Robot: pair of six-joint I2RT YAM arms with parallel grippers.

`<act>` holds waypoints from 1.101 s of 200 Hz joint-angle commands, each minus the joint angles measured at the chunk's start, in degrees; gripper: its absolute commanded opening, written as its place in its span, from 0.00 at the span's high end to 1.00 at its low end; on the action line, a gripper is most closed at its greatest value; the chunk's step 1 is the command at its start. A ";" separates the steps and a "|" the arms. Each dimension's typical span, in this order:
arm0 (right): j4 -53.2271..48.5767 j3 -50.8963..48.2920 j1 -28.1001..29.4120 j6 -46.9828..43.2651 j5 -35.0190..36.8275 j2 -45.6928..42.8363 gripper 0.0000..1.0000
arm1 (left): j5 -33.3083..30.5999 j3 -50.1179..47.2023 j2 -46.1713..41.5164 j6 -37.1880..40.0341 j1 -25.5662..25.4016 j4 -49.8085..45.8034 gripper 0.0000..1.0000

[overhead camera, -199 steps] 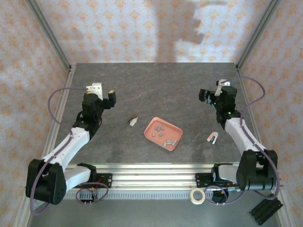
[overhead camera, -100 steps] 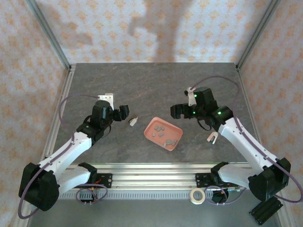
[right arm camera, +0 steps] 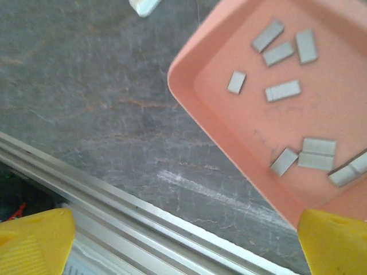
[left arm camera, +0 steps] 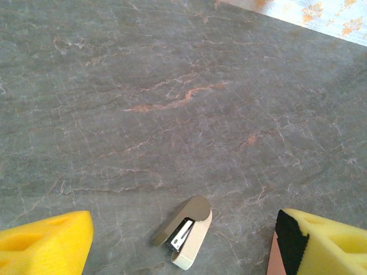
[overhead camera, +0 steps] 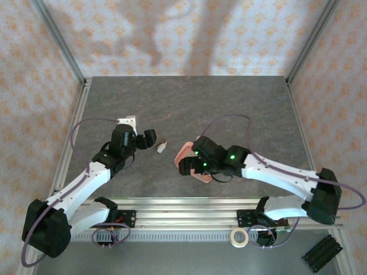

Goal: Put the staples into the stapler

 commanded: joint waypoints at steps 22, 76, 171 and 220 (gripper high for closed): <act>0.19 5.74 4.67 6.84 -0.18 9.82 0.01 | 1.82 -1.38 -1.98 -2.30 -0.40 -1.80 0.13; -0.46 7.24 7.41 11.55 1.00 16.29 0.02 | 0.09 -3.26 -5.04 -2.37 -0.38 -1.56 0.13; 1.14 7.34 7.38 14.11 -1.54 20.68 0.06 | -0.48 -2.53 -2.49 -4.16 -0.40 -0.78 0.08; 0.91 9.94 7.31 11.18 -2.93 24.87 0.06 | -0.75 -2.05 -2.66 -4.04 -0.42 -2.17 0.08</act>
